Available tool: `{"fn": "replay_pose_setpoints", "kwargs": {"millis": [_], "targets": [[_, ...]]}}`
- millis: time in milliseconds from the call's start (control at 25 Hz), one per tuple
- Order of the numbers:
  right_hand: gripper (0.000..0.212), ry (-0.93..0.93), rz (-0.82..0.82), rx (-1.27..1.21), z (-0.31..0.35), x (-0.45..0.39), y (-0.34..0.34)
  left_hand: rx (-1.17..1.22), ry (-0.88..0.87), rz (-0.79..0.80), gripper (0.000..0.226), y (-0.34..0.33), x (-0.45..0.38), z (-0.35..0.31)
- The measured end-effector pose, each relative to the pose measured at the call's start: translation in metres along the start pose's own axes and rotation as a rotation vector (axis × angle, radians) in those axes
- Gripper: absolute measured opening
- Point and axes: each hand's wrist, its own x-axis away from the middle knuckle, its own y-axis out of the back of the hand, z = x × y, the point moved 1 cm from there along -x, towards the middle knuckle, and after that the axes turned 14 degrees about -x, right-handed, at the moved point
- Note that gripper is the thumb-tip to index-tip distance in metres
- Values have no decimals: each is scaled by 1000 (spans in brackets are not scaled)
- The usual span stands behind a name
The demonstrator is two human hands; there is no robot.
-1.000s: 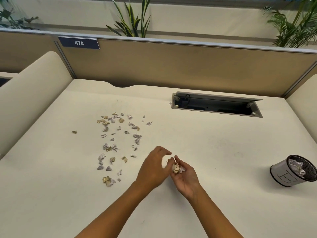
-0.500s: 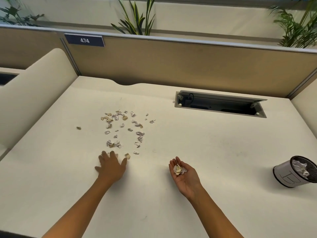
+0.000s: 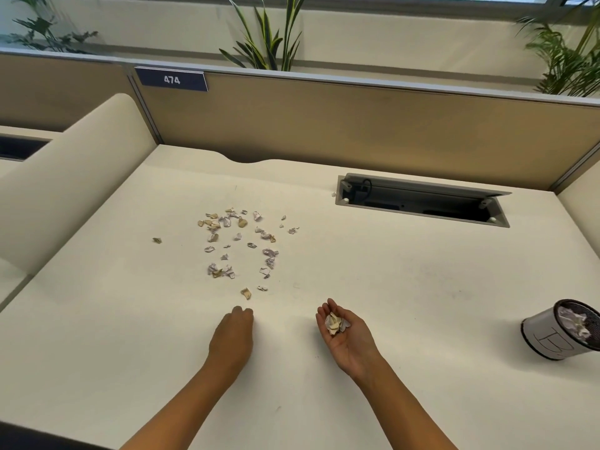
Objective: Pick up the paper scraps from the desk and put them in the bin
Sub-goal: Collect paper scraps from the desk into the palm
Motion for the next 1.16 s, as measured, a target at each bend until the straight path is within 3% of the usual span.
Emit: {"fn": "replay_pose_setpoints", "kwargs": {"millis": [280,560,720,960,1080,1160], "targets": [[20,-52,-17,33,-11,3,15,191,7,62,23,27,-13,-24],[20,-14,-2,99,-15,-2,21,392,-176,44,19,59,13,-97],[23,-59,18,71,-14,0,23,386,-246,60,15,62,24,-127],[20,-102,49,-33,-6,5,24,441,-271,-75,16,55,33,-131],[19,-26,4,-84,-3,4,22,415,-194,-188,17,51,24,-111],[21,-8,-22,-119,-3,4,22,251,-63,-107,35,39,13,-87]]}}
